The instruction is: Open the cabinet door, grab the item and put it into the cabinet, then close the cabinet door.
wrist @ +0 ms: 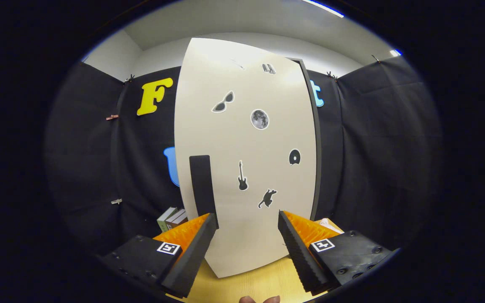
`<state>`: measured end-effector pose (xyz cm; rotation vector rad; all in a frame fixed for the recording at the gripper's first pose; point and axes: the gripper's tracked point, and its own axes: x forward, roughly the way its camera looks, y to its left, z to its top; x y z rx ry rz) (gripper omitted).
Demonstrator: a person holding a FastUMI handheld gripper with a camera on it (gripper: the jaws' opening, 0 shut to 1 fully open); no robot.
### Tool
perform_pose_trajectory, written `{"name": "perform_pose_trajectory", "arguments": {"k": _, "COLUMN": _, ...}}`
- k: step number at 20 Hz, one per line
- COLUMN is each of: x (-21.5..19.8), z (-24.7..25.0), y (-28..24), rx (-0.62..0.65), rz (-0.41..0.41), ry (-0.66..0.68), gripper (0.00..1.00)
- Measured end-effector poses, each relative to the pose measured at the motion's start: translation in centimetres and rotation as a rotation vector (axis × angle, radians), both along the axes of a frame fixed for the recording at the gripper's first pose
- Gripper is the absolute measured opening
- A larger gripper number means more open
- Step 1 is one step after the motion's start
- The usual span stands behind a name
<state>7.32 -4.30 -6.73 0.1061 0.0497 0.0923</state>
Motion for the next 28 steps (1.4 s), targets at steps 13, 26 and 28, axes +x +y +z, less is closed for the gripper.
{"name": "perform_pose_trajectory", "arguments": {"k": 13, "x": -0.8, "z": 1.7, "y": 2.6, "rx": -0.027, "rz": 0.037, "ry": -0.04, "gripper": 0.97}}
{"name": "perform_pose_trajectory", "arguments": {"k": 26, "x": -1.3, "z": 1.8, "y": 2.3, "rx": -0.031, "rz": 0.036, "ry": -0.054, "gripper": 0.97}}
{"name": "perform_pose_trajectory", "arguments": {"k": 28, "x": -1.5, "z": 1.8, "y": 2.2, "rx": -0.032, "rz": 0.035, "ry": -0.055, "gripper": 0.97}}
